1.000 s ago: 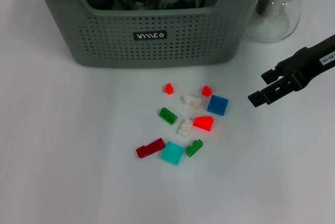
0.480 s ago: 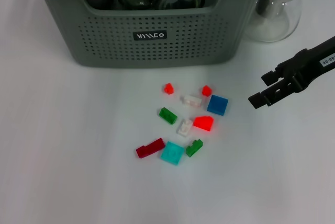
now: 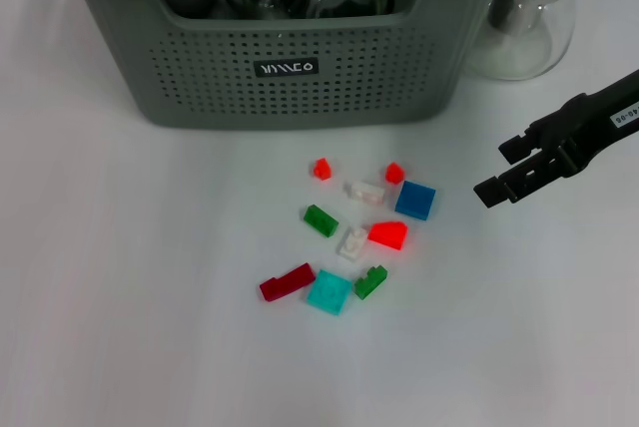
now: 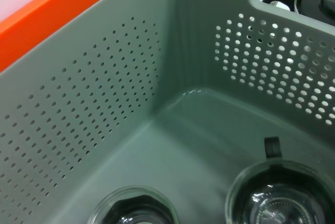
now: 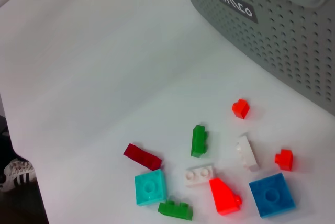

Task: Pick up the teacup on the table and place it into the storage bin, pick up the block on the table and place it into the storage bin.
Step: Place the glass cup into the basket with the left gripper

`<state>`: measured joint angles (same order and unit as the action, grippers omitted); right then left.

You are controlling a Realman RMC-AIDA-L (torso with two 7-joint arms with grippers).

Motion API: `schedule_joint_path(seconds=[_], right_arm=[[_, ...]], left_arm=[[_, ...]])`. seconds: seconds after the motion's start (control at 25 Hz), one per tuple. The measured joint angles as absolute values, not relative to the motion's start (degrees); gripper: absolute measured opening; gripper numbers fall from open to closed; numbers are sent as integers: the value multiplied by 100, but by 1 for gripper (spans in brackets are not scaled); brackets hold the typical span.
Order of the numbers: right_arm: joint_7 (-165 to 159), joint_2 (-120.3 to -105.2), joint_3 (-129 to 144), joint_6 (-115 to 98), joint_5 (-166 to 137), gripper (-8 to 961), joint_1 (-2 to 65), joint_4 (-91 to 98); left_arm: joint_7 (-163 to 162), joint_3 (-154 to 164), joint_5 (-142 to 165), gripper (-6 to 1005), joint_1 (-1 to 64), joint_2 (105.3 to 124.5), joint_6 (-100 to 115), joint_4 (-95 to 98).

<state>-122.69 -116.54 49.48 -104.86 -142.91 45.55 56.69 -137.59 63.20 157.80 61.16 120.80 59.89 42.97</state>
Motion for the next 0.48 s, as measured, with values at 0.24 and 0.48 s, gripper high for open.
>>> schedule_joint_path(seconds=[0.24,0.48], right_arm=[[-12269,-11654,4967,-10486,-14291,945,4571,5668],[-12276,-11620,4972,-10509,-14287,944,4573,5715]], left_arm=[[-13751,6320,15786,192,6115,12087,6026,4332],[-13788,6251,15752,241,6057,12097,6497,4944]])
